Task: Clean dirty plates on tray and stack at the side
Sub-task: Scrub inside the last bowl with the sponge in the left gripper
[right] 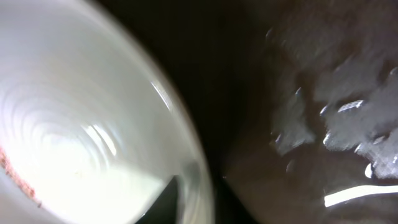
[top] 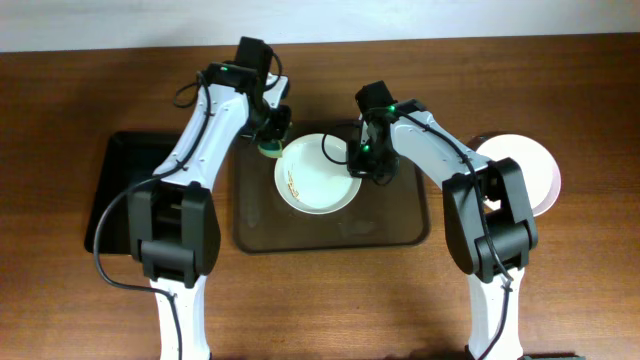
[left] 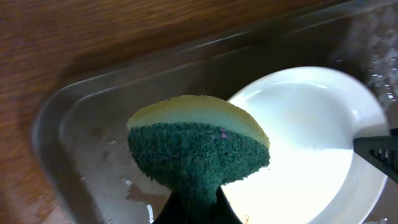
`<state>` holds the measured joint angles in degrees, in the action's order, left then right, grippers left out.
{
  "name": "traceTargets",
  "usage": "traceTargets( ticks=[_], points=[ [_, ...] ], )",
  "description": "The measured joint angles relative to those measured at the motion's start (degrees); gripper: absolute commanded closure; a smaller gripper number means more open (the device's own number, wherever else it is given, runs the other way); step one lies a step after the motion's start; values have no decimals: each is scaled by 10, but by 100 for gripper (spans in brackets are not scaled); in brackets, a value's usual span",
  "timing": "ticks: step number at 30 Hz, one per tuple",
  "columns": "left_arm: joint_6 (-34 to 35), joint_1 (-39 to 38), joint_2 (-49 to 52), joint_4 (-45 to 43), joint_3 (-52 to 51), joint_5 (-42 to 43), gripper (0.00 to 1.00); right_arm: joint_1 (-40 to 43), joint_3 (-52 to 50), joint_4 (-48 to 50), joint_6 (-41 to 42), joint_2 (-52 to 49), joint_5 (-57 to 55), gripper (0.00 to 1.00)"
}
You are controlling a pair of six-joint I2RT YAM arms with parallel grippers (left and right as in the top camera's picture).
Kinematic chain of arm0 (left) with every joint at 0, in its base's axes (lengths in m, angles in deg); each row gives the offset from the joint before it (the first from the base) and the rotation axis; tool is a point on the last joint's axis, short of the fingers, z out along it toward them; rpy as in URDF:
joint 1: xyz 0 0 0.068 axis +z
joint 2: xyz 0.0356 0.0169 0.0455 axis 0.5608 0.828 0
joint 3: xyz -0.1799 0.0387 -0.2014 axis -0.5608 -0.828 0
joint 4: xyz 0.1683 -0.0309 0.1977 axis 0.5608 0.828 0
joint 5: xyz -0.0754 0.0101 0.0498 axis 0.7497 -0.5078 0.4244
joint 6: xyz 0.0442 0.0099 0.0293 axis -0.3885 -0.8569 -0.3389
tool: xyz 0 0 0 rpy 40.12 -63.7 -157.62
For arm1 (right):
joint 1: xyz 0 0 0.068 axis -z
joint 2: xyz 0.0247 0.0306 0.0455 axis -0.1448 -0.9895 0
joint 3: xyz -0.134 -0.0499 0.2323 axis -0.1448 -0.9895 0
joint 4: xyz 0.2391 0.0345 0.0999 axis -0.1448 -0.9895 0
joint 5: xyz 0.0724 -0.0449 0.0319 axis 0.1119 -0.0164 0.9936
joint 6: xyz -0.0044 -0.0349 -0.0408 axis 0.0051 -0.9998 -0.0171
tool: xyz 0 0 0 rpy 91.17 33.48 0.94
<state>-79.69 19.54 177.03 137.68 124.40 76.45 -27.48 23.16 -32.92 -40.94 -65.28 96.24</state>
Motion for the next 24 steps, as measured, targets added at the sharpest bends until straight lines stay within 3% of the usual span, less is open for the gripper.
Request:
traceTargets(
  ticks=[13,18,22,24],
  points=[
    [0,-33,85,17,-11,8,99,5,-34,96,23,6,31,96],
    [0,-33,72,36,-45,9,99,5,-36,100,31,7,34,96],
    [-55,-39,66,129,-67,25,99,2,-39,105,31,7,43,96],
    [-91,-40,66,130,-70,28,99,2,-39,105,30,7,43,96]
  ],
)
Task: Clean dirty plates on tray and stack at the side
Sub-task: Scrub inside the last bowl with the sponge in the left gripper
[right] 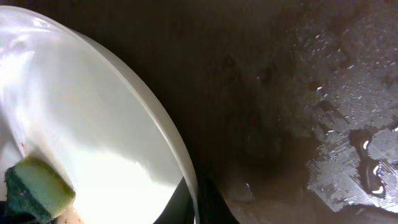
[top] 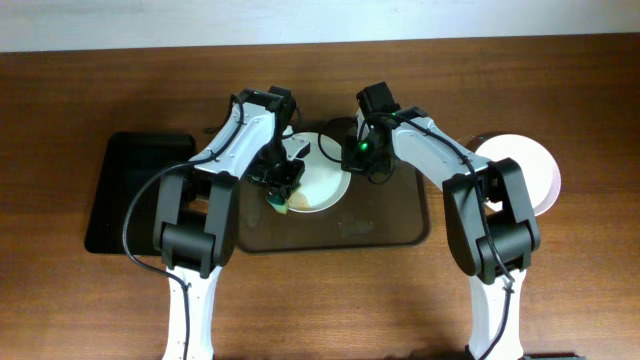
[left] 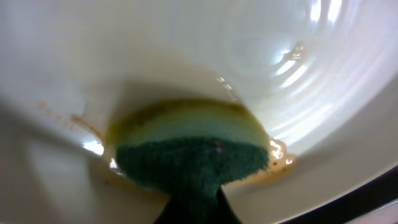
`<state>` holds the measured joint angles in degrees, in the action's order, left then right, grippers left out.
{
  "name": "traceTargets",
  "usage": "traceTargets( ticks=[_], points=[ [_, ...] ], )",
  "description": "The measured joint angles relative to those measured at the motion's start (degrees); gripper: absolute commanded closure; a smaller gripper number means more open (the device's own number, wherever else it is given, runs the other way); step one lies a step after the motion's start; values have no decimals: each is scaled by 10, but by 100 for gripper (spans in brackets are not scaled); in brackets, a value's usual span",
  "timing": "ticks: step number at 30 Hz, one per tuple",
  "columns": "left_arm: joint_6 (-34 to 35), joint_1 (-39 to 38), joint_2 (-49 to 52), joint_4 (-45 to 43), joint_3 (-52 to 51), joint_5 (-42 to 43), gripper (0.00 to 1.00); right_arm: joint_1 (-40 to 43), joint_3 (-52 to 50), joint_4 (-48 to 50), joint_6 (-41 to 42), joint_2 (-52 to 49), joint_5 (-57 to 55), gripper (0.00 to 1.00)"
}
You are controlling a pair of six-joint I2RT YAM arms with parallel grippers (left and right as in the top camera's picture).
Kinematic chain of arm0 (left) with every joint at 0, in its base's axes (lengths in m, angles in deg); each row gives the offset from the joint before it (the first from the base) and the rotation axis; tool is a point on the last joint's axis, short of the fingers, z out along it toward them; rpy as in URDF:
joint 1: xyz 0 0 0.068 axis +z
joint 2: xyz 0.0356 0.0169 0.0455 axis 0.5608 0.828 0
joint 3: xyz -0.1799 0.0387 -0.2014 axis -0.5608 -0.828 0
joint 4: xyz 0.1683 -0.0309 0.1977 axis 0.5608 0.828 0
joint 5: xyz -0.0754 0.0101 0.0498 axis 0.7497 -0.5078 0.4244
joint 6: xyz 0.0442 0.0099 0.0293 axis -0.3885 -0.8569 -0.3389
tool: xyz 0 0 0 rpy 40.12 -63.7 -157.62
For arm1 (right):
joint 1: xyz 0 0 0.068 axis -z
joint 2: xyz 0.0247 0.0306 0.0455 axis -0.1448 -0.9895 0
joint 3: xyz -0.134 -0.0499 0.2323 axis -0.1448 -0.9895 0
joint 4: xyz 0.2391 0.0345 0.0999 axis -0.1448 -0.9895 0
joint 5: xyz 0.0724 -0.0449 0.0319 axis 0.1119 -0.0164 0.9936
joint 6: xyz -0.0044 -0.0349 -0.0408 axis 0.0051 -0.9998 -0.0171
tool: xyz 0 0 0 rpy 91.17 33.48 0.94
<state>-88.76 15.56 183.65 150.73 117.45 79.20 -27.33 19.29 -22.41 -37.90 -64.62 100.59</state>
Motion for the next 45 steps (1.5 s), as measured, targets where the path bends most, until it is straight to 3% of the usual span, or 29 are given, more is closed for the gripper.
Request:
traceTargets(
  ticks=[3,7,9,10,13,15,19,23,24,30,32,35,37,39,43,45],
  points=[
    [-77,0,-7,-68,-8,9,99,0,0,0,0,0,0,96],
    [-97,-2,-14,-221,-25,1,99,0,0,0,0,0,0,96],
    [-40,-6,-26,-274,-54,-62,99,0,0,0,4,0,0,96],
    [25,-8,-31,-287,-67,-113,99,0,0,-1,23,0,-2,96],
    [153,-9,-33,-291,-72,-151,99,-9,-8,3,142,6,-26,96],
    [171,-7,-32,-294,-72,-168,99,-12,-29,31,188,15,-29,96],
    [223,-7,-38,-136,-67,-162,99,-12,-36,42,214,19,-29,96],
    [279,-9,-38,-101,-67,-127,99,-14,-38,43,215,19,-28,96],
    [281,-9,-38,-117,-71,-125,99,-14,-38,45,216,19,-31,96],
    [278,-8,-65,-422,-162,-190,99,-11,-38,51,230,20,-48,96],
    [278,-12,-70,-421,-171,-199,99,-11,-38,51,230,20,-48,96],
    [262,-18,-74,-186,-133,-177,99,-16,-40,56,228,19,-30,96],
    [199,-15,-71,-127,-127,-145,99,-23,-42,53,223,19,-20,96],
    [158,-7,-70,-155,-129,-124,99,-23,-42,54,217,19,-20,96],
    [137,-5,-60,-357,-135,-146,99,-18,-42,58,217,20,-31,96],
    [134,-5,-57,-405,-140,-166,99,-18,-42,59,217,20,-33,96]
  ],
)
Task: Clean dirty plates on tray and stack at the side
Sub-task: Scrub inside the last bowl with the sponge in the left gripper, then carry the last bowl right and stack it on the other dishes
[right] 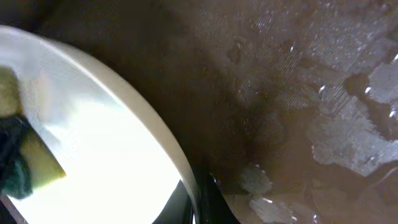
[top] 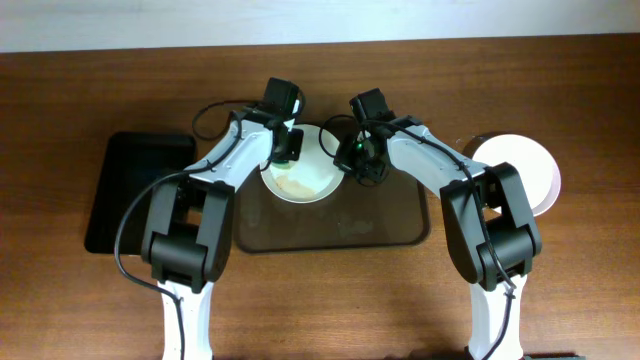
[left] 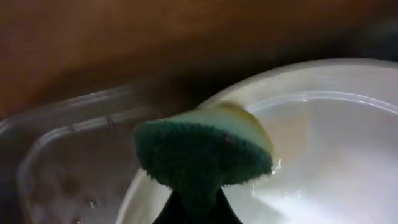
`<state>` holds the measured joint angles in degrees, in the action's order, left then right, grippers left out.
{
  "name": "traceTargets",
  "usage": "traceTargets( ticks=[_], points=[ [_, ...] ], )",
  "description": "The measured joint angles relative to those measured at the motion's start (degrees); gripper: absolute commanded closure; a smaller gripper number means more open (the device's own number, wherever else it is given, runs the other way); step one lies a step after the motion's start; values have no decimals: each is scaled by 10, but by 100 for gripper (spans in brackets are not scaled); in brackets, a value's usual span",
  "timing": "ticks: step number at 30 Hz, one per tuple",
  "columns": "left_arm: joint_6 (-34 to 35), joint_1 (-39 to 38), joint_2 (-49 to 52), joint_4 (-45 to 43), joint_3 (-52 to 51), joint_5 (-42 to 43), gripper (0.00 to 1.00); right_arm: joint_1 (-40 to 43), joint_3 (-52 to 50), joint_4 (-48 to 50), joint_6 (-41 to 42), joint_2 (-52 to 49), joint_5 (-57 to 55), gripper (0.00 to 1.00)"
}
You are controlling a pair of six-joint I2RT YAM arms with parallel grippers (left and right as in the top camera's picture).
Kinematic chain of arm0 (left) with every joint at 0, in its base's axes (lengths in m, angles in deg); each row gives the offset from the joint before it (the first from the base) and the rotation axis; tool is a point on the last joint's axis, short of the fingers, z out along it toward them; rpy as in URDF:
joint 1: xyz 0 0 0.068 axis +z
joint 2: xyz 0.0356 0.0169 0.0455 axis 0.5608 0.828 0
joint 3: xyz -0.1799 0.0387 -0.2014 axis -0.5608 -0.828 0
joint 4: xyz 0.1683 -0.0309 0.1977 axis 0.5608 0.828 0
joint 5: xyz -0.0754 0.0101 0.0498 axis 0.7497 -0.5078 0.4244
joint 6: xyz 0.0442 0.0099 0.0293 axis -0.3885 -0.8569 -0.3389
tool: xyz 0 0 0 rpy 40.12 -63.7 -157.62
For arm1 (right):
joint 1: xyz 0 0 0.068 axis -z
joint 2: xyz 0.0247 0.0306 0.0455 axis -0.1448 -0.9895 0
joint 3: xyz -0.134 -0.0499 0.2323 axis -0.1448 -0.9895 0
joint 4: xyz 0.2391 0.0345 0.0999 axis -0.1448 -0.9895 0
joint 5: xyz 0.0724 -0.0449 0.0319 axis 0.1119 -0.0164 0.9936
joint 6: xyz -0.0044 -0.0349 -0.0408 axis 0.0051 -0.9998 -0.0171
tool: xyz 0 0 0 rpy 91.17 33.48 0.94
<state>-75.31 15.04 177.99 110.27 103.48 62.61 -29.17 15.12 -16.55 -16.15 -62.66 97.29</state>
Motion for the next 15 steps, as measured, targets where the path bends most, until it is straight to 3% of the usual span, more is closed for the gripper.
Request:
traceTargets(
  ticks=[2,5,7,10,15],
  points=[
    [3,-4,6,-16,3,-29,99,1,0,4,3,0,-5,96],
    [48,-17,20,132,56,-107,99,1,0,4,6,0,-5,96],
    [55,-23,28,222,85,-106,99,0,0,5,8,0,-2,96],
    [16,-8,38,273,120,-36,99,0,0,3,-4,0,-2,96],
    [-14,57,106,367,295,159,99,12,0,-1,-39,0,16,96]
  ],
)
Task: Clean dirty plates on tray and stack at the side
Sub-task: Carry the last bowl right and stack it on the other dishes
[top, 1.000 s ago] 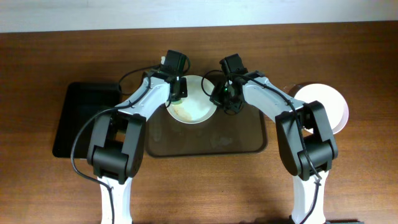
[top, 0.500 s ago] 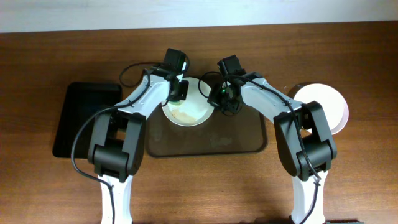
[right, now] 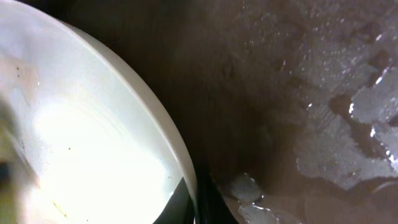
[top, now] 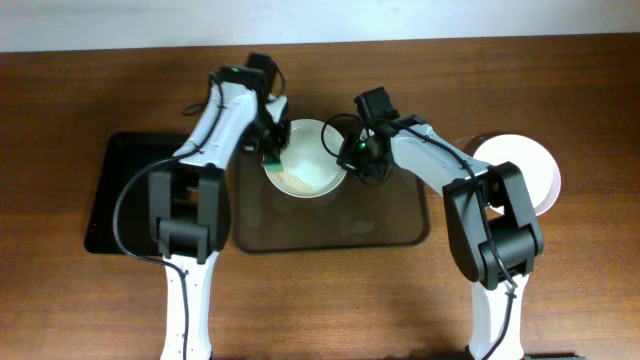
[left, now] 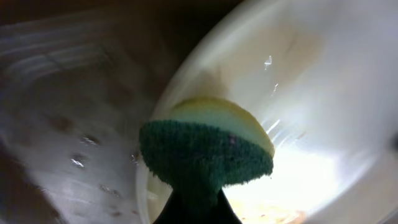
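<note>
A white plate (top: 306,160) with brownish residue sits on the dark wet tray (top: 380,222). My left gripper (top: 272,150) is shut on a green and yellow sponge (left: 208,146) at the plate's left rim (left: 163,118). My right gripper (top: 350,160) is shut on the plate's right rim (right: 177,149), one finger inside and one outside. A clean white plate (top: 520,172) lies at the right side of the table.
A black tray (top: 125,190) lies left of the wet tray. The wet tray's floor (right: 323,112) shows water patches. The wooden table (top: 320,300) stretches in front.
The left gripper and sponge have moved from the plate's upper-left rim down to its left rim. The plate has shifted slightly. The right gripper still holds the rim.
The sponge was first held just off the plate's upper-left edge while the right gripper held the right rim. Then it pressed inside the plate at the lower left, over residue. Later it was at the top left rim, now at the left rim.
</note>
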`<state>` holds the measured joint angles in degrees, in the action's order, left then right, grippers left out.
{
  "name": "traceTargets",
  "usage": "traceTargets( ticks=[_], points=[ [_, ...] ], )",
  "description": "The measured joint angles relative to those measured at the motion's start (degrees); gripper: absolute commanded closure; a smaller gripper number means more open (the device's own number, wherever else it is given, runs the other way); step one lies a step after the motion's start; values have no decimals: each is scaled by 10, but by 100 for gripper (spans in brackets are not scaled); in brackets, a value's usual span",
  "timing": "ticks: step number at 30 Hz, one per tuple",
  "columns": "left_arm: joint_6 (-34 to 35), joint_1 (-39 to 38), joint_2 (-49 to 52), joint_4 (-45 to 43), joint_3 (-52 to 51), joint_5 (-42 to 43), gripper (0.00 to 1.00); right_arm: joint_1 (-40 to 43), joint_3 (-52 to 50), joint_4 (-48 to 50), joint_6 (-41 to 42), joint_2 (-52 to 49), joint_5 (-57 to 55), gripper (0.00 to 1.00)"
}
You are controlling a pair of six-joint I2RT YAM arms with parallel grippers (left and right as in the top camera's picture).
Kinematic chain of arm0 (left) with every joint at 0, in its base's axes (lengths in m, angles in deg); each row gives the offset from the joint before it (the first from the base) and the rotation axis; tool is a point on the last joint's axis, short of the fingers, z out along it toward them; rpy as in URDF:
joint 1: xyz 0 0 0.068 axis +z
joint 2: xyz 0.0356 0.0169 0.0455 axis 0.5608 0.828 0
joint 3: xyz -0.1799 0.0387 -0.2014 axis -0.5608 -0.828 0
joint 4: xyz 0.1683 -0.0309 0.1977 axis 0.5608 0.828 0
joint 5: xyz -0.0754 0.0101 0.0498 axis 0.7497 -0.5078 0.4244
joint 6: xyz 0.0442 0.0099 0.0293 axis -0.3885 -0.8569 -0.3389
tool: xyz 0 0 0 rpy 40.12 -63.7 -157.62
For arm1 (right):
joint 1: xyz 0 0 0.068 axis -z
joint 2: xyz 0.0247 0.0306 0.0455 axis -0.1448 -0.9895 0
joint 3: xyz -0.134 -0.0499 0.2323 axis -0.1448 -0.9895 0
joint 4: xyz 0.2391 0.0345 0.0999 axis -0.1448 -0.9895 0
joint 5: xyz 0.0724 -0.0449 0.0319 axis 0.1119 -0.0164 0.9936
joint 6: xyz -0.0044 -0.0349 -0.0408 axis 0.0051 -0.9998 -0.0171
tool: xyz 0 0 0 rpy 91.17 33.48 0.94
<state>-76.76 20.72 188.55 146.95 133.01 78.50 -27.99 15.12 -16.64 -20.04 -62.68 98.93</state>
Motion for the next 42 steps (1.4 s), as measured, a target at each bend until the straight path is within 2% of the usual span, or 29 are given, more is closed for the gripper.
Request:
traceTargets(
  ticks=[3,6,10,11,14,18,22,25,29,31,34,35,36,37,42],
  points=[
    [-1,50,2,45,107,53,99,22,-3,-15,-53,0,35,96],
    [0,62,2,49,118,59,99,48,-18,-92,-94,40,10,96],
    [-1,59,2,49,118,60,99,89,-24,-188,-106,209,-107,96],
    [0,60,2,49,118,59,99,106,-23,-220,-106,287,-168,96],
    [0,60,2,50,118,58,99,146,-23,-288,-108,374,-301,96],
    [0,60,2,56,118,57,99,242,-23,-329,-110,398,-441,96],
    [0,60,2,56,118,56,99,270,-23,-332,-121,398,-456,96],
    [0,60,2,56,118,56,99,269,-23,-333,-128,398,-423,96],
    [-1,60,2,56,118,56,99,186,-23,-325,-129,397,-416,96],
    [0,60,2,56,118,56,99,108,-23,-315,-129,371,-461,96],
    [-1,59,2,56,118,56,99,17,-23,-311,-121,312,-575,96],
    [0,60,2,56,118,56,99,-37,-23,-307,-113,282,-641,96],
    [0,60,2,56,118,56,99,-56,-23,-307,-111,276,-678,96],
    [0,60,2,56,118,56,99,-102,-23,-305,-100,274,-763,96],
    [-1,60,2,61,118,51,99,-165,-23,-305,-90,273,-929,96]
  ],
)
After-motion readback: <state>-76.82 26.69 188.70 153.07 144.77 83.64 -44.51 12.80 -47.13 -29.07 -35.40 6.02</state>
